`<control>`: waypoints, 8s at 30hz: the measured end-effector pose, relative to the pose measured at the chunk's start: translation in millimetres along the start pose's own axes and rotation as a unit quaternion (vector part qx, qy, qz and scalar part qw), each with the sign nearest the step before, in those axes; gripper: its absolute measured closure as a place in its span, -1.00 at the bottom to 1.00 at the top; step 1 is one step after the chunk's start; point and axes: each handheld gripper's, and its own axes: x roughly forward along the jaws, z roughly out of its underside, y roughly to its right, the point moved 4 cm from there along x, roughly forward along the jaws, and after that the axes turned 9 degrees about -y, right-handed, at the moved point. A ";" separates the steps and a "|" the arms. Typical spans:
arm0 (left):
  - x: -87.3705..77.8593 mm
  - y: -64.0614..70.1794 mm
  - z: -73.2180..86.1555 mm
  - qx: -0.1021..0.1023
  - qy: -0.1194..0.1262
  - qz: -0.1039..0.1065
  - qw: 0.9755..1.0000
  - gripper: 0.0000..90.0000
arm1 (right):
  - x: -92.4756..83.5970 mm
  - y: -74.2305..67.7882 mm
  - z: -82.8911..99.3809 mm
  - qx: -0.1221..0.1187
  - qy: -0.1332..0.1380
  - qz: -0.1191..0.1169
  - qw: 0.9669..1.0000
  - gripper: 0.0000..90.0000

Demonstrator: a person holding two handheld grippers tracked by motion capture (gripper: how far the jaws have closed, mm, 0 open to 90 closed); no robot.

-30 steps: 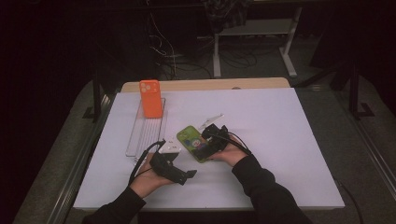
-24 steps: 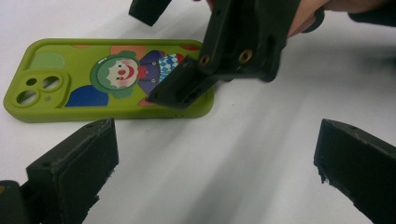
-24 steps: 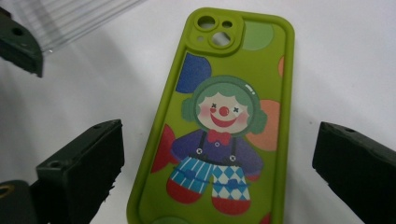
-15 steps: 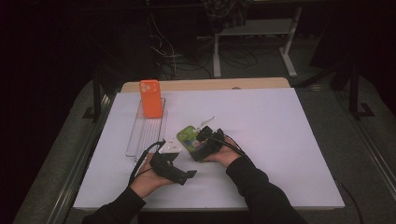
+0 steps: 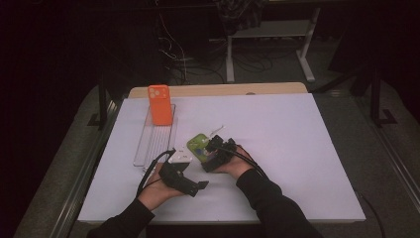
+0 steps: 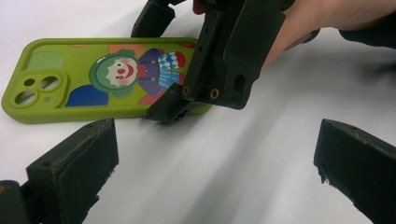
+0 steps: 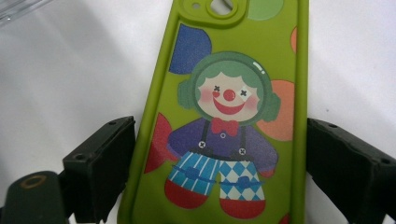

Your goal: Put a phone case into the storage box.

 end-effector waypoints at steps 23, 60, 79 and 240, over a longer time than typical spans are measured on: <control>-6.6 -6.3 -13.7 0.025 -0.002 0.017 1.000 -1.00 | -26.8 25.7 4.4 0.013 0.013 -0.013 1.000 -0.67; 3.5 -15.7 -71.6 0.181 -0.036 0.099 0.978 -0.96 | -86.7 49.6 50.0 -0.206 0.020 -0.127 0.970 -0.67; 17.1 -0.9 -62.9 0.226 -0.078 0.133 0.962 -0.86 | -90.7 13.3 45.0 -0.285 0.011 -0.156 0.946 -0.67; 15.1 -17.5 -63.8 0.039 -0.098 -0.005 0.994 -0.68 | -77.9 -7.9 67.6 -0.381 0.174 0.332 0.845 -0.73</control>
